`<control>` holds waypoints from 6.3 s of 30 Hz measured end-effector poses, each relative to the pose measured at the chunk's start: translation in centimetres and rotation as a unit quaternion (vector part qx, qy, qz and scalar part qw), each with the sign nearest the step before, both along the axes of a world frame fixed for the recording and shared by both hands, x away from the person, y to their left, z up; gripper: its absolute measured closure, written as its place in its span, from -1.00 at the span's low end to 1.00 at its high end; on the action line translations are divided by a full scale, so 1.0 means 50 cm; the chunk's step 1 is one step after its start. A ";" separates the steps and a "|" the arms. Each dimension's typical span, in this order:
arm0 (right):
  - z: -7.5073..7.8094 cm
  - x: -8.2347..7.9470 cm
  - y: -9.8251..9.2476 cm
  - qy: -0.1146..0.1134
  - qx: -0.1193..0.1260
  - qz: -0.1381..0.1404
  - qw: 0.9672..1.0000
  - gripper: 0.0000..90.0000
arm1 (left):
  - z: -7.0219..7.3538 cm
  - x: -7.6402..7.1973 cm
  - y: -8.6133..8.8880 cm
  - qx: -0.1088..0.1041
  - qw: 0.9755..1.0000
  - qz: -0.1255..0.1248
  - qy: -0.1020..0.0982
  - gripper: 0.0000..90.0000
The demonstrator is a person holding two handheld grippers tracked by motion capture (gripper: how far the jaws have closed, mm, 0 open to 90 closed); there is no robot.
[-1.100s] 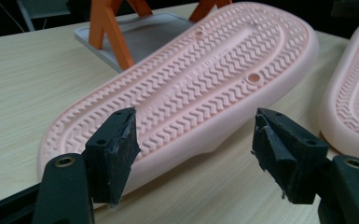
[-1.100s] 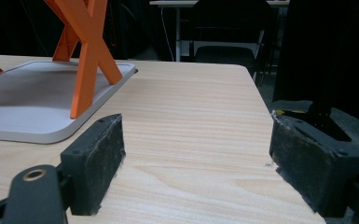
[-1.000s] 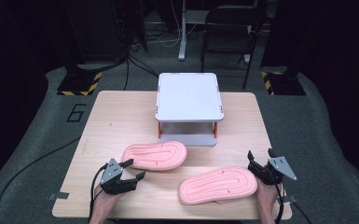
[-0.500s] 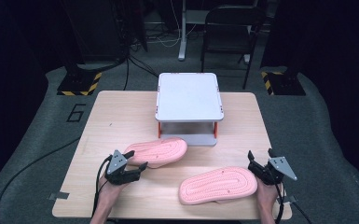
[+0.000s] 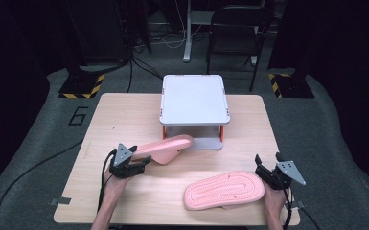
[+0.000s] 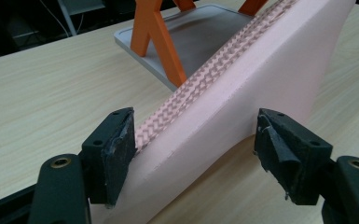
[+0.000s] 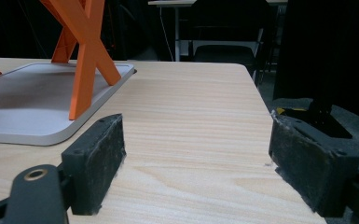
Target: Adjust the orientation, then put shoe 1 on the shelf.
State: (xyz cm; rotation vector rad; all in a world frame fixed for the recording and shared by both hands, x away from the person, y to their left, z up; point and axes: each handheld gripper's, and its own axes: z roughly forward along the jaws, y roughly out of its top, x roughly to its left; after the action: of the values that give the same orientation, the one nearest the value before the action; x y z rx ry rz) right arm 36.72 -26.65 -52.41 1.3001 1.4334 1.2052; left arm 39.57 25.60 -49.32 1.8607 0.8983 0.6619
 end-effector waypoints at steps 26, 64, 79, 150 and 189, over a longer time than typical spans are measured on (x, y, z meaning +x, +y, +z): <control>0.000 0.001 0.001 -0.003 0.002 -0.002 1.000 -0.60 | 0.019 -0.049 -0.023 -0.049 0.997 -0.049 -0.034 -0.30; 0.000 0.001 -0.001 0.000 0.003 -0.001 1.000 -0.59 | 0.024 -0.056 -0.082 -0.122 0.989 -0.077 0.026 0.65; 0.000 0.002 0.000 0.004 -0.001 -0.003 1.000 -0.60 | 0.010 -0.083 -0.016 -0.126 0.991 -0.034 0.033 0.25; 0.001 0.009 0.005 0.023 -0.011 -0.010 1.000 -0.60 | -0.006 -0.039 0.058 -0.025 0.988 0.124 0.086 0.79; 0.003 0.011 0.003 0.042 0.005 -0.003 0.999 -0.63 | -0.034 -0.032 0.076 -0.033 0.994 0.077 0.069 -0.06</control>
State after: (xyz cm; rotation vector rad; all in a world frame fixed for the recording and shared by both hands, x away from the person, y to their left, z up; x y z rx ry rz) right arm 37.27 -26.48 -52.28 1.3753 1.4846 1.1663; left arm 37.95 29.42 -51.02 1.8080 1.1500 0.5945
